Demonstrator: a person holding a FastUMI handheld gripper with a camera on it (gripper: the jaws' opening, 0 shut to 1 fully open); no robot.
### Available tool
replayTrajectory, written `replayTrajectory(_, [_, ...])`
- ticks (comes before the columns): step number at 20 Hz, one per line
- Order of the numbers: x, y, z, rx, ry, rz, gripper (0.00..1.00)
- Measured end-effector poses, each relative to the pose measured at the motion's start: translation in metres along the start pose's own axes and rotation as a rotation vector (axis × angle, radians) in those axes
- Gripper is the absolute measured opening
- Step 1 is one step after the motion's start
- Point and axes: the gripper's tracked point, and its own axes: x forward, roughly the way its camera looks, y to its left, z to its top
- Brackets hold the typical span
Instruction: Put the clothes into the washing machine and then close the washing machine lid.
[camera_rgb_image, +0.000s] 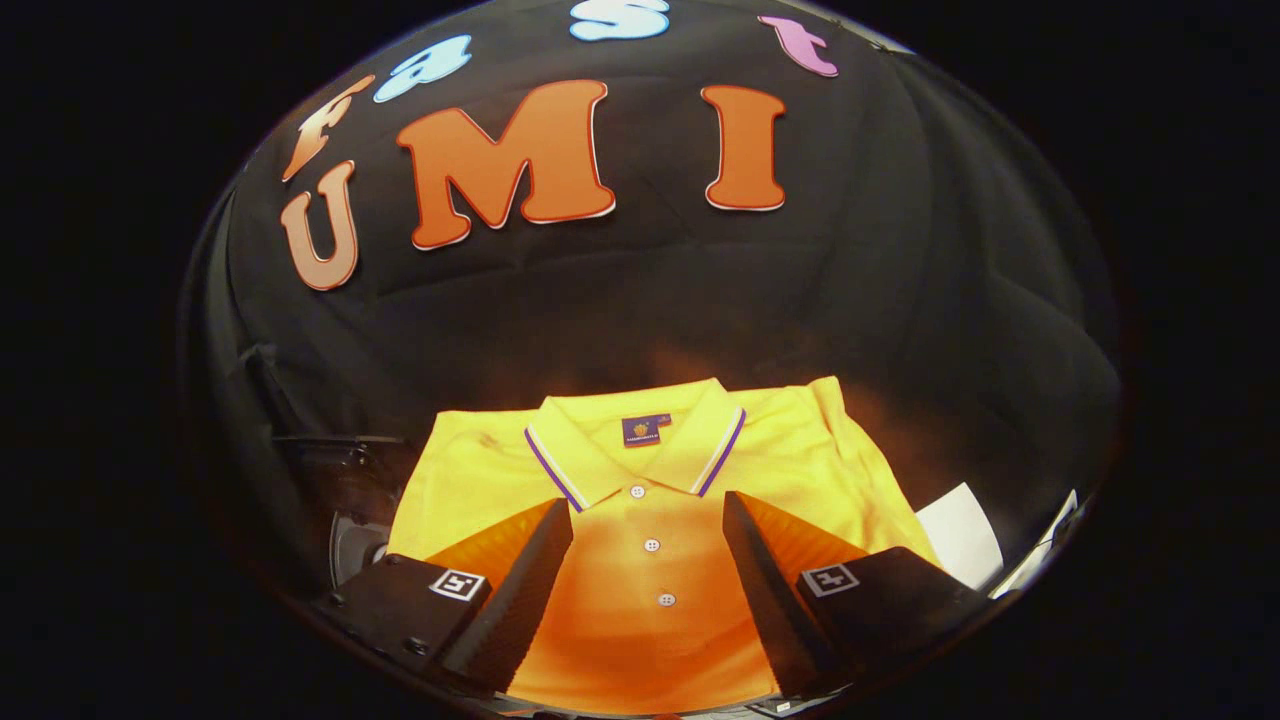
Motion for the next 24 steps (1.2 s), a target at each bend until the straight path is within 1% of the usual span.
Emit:
replayTrajectory(4, [0.015,-0.001,-0.021,-0.014,0.097,-0.004,0.99])
replayTrajectory(7, [0.02,-0.005,-0.028,-0.034,0.126,-0.016,1.0])
replayTrajectory(14, [0.024,-0.005,-0.033,-0.064,0.17,-0.036,1.0])
replayTrajectory(16, [0.025,-0.006,-0.032,-0.046,0.194,-0.036,1.0])
replayTrajectory(19, [0.025,-0.003,-0.033,-0.073,0.246,-0.038,1.0])
replayTrajectory(22, [0.026,-0.001,-0.034,-0.074,0.282,-0.033,0.95])
replayTrajectory(24, [0.026,0.0,-0.034,-0.084,0.303,-0.031,0.85])
